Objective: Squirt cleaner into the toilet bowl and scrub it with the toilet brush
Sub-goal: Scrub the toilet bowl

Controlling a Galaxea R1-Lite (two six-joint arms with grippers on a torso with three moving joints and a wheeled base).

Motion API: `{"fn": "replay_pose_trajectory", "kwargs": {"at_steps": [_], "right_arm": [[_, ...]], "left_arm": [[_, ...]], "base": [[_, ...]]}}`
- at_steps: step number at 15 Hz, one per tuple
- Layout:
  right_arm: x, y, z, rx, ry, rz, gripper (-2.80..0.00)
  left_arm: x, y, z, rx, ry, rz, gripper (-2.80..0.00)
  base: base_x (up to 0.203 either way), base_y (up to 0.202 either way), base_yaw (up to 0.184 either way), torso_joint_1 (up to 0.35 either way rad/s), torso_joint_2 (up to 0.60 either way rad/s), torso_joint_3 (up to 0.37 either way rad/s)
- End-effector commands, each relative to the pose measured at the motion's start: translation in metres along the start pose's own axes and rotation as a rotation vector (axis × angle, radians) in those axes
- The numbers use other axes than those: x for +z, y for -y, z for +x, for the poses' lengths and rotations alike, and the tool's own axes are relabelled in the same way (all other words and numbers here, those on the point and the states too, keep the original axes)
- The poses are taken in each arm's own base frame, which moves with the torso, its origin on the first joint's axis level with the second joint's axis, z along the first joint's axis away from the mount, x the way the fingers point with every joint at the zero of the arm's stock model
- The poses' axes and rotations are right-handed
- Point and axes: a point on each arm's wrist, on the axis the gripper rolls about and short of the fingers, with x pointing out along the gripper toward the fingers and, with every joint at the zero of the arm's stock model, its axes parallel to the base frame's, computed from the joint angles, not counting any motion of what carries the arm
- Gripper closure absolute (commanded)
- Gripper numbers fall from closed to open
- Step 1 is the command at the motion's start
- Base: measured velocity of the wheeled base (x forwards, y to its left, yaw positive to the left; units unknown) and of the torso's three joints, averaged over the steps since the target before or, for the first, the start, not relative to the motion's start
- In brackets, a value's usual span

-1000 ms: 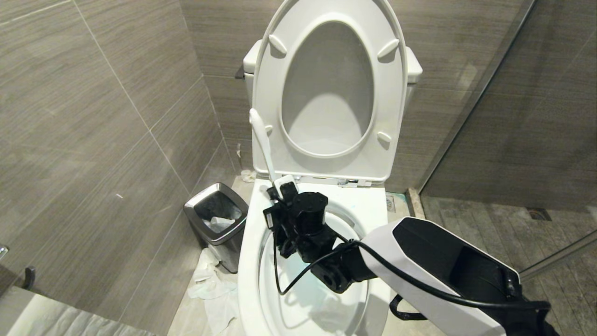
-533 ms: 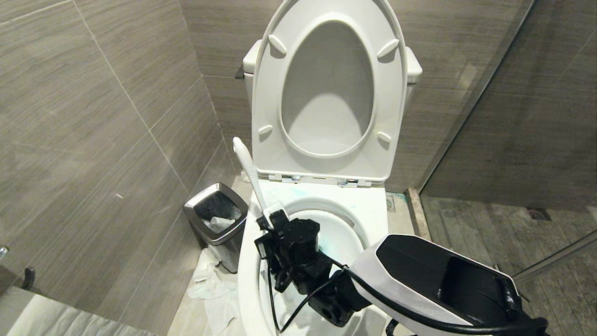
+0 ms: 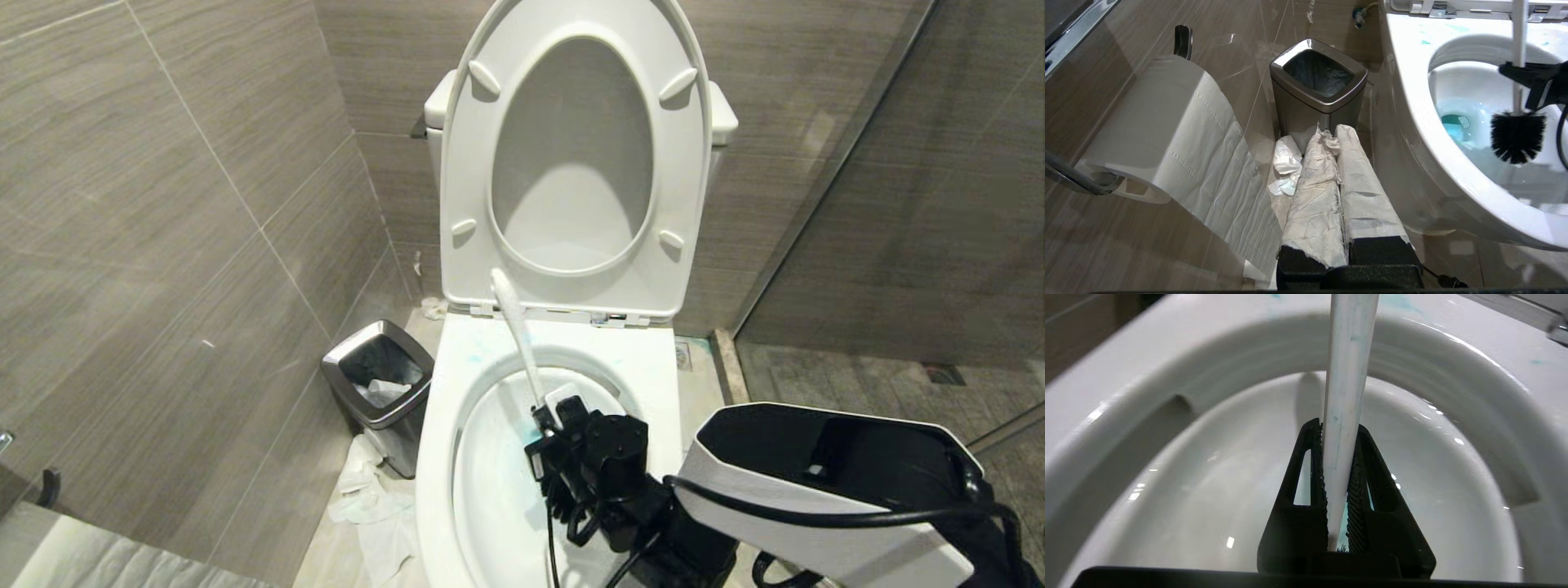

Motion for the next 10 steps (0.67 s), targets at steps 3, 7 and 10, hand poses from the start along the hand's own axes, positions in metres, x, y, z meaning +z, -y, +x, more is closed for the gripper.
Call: {"fn": "replay_pose_trajectory", "kwargs": {"at_steps": [3,7,10], "right_arm": [[0.003,0.048,0.018,-0.083,0.008,0.011,0.00],[0.021,0.055,0.054,-0.107,0.052,0.023,0.00],[0.036,0.048,0.088,-0.104,0.092,0.025,0.00]], "left_arm": [[-0.002,0.000,0.001,0.001,-0.008,-0.001,0.00],[-0.002,0.000,0.001,0.001,-0.008,-0.001,0.00],[-0.002,0.000,0.001,0.002,-0.008,-0.001,0.00]], "base": [[0.000,0.000,0.000,0.000,0.00,0.000],[0.000,0.000,0.000,0.000,0.00,0.000],[0.000,0.000,0.000,0.000,0.00,0.000]]}}
